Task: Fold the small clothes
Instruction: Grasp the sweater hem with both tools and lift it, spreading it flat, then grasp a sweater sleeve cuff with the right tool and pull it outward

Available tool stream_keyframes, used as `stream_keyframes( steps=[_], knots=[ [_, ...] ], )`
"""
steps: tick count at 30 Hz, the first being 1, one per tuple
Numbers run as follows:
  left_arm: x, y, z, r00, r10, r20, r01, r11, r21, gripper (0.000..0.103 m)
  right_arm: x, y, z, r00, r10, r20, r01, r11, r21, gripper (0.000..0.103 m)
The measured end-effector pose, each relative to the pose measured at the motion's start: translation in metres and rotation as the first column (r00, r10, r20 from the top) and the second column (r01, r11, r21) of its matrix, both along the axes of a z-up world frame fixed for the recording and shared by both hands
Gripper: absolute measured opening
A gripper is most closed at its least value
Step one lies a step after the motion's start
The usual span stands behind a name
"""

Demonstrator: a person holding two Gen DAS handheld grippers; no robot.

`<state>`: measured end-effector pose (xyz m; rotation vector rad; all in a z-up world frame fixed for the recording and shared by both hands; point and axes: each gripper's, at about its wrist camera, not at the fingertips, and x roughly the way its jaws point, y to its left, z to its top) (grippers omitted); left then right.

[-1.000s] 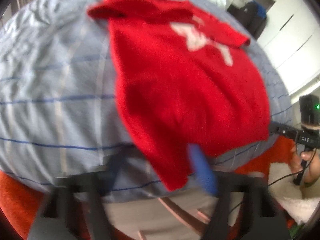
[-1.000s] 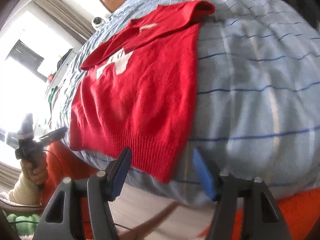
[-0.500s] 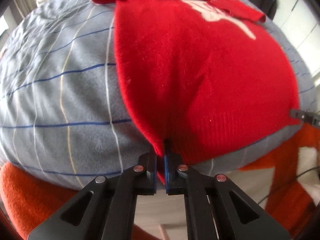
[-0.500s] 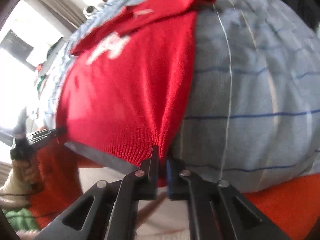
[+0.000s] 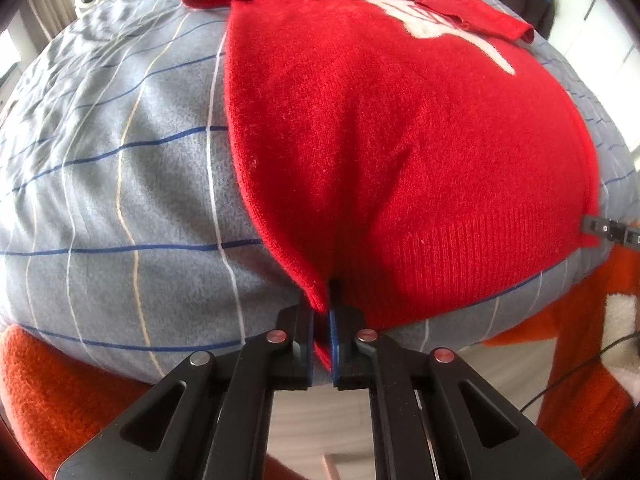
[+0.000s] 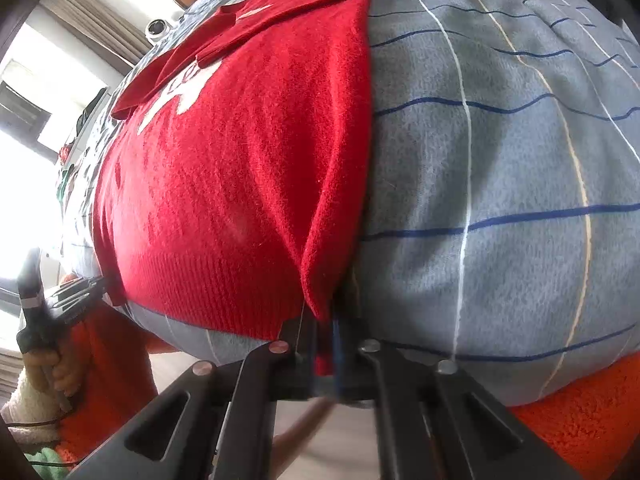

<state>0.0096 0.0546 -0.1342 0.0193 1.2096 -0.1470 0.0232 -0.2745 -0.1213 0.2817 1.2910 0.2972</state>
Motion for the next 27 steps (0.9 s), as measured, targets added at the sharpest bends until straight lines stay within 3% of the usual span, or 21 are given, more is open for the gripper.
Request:
stream_keyframes(
  steps=[7, 8, 10, 11, 13, 15, 17, 20, 22, 23, 25, 27],
  knots=[
    [-0.003, 0.007, 0.004, 1.0, -0.007, -0.004, 0.007, 1.0, 0.003, 0.011, -0.003, -0.01, 0.001, 1.0, -0.013, -0.008, 0.013, 1.0, 0.016, 0.006],
    [-0.006, 0.007, 0.006, 1.0, -0.011, -0.01, 0.011, 1.0, 0.016, 0.018, -0.005, -0.012, 0.003, 1.0, -0.016, -0.013, 0.016, 1.0, 0.019, 0.006],
    [-0.013, 0.009, 0.014, 1.0, -0.01, -0.026, 0.011, 0.999, 0.04, 0.036, -0.007, -0.015, 0.006, 0.999, -0.018, -0.03, 0.018, 1.0, 0.019, 0.019],
    [-0.018, 0.011, 0.018, 0.999, 0.0, -0.033, 0.002, 0.998, 0.058, 0.049, -0.011, -0.018, 0.01, 0.999, -0.022, -0.046, 0.022, 1.0, 0.0, 0.023],
    [-0.027, 0.017, 0.032, 1.0, 0.013, -0.021, -0.012, 0.997, 0.076, 0.052, -0.017, -0.022, 0.021, 0.999, -0.031, -0.039, 0.029, 0.998, -0.052, 0.035],
    [-0.03, 0.027, 0.056, 0.999, 0.02, 0.042, -0.023, 0.997, 0.068, 0.058, -0.025, -0.023, 0.051, 0.998, -0.006, 0.07, 0.019, 0.982, -0.19, 0.037],
    [-0.022, 0.039, 0.079, 0.99, 0.05, 0.128, -0.059, 0.996, 0.068, 0.069, -0.022, -0.013, 0.081, 0.98, 0.095, 0.176, -0.036, 0.95, -0.311, 0.039],
    [0.0, 0.054, 0.102, 0.958, 0.12, 0.26, -0.137, 0.989, 0.05, 0.074, 0.008, 0.014, 0.117, 0.921, 0.258, 0.293, -0.138, 0.918, -0.373, 0.04],
    [0.014, 0.063, 0.105, 0.917, 0.193, 0.349, -0.219, 0.975, 0.036, 0.074, 0.032, 0.039, 0.132, 0.862, 0.347, 0.369, -0.196, 0.9, -0.388, 0.04],
    [0.018, 0.067, 0.101, 0.9, 0.222, 0.374, -0.255, 0.966, 0.039, 0.074, 0.047, 0.057, 0.138, 0.809, 0.41, 0.421, -0.251, 0.889, -0.383, 0.04],
    [0.024, 0.076, 0.088, 0.882, 0.274, 0.382, -0.302, 0.953, 0.014, 0.074, 0.071, 0.088, 0.134, 0.744, 0.488, 0.456, -0.346, 0.866, -0.362, 0.04],
    [0.02, 0.084, 0.071, 0.872, 0.313, 0.378, -0.337, 0.941, -0.001, 0.074, 0.1, 0.118, 0.115, 0.72, 0.55, 0.423, -0.416, 0.83, -0.371, 0.04]
  ],
)
